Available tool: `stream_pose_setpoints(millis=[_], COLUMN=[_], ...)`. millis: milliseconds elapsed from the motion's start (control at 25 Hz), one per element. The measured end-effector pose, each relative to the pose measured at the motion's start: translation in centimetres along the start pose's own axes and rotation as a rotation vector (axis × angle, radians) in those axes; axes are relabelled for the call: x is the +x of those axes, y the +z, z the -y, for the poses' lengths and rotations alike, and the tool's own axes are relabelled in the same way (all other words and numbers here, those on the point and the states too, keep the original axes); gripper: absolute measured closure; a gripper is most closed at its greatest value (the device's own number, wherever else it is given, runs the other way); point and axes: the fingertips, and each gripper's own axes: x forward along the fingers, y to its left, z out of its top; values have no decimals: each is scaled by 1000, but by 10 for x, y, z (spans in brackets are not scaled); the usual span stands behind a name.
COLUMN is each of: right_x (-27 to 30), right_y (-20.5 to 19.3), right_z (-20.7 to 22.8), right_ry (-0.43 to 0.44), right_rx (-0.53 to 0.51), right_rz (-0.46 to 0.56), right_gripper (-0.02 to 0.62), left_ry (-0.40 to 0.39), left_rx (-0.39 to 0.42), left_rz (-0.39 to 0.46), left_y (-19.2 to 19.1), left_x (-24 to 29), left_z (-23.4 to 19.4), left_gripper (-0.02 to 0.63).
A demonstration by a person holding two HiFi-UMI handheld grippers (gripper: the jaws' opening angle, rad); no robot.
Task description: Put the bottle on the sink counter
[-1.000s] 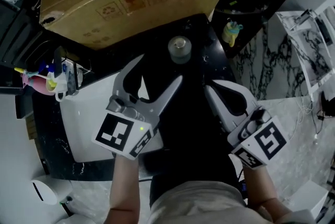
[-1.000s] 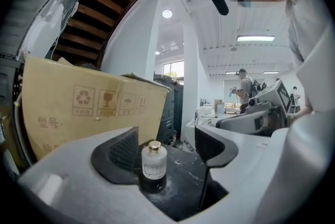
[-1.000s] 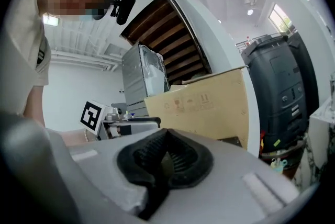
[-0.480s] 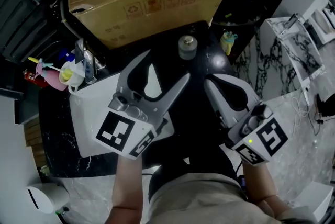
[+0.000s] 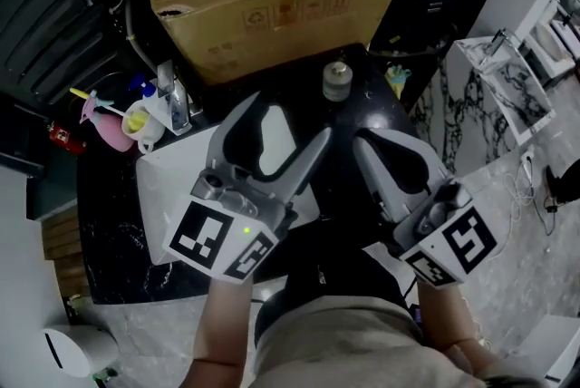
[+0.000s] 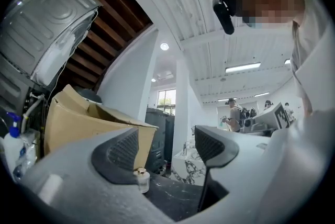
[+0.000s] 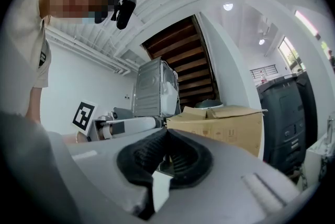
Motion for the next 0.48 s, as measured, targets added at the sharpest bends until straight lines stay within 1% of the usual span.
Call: stream_pose_setpoints(millis=[80, 200, 280, 360, 400, 480], right_x=[1, 0, -1, -2, -3, -3], right_y=[2, 4, 5, 5, 6, 6], right_z=[-10, -26, -34, -40, -43, -48], right_ry=[2, 9, 8, 5, 3, 3], right_rx=[-10, -20, -24, -25, -27, -29], right_rz=[6, 12, 14, 16, 16, 19], right_gripper=[592, 592, 592, 592, 592, 592], left_ry=[-12, -46, -55, -59, -62, -75], left_rx=[-26, -22, -19, -43, -61, -94], left_rz=[26, 93, 167, 225, 242, 247], left_y=[5, 18, 30, 40, 42, 43], left_x=[-8, -24, -38, -51, -56, -64], left_z=[6, 18, 23, 23, 22, 21], left_gripper=[258, 268, 315, 375, 398, 445])
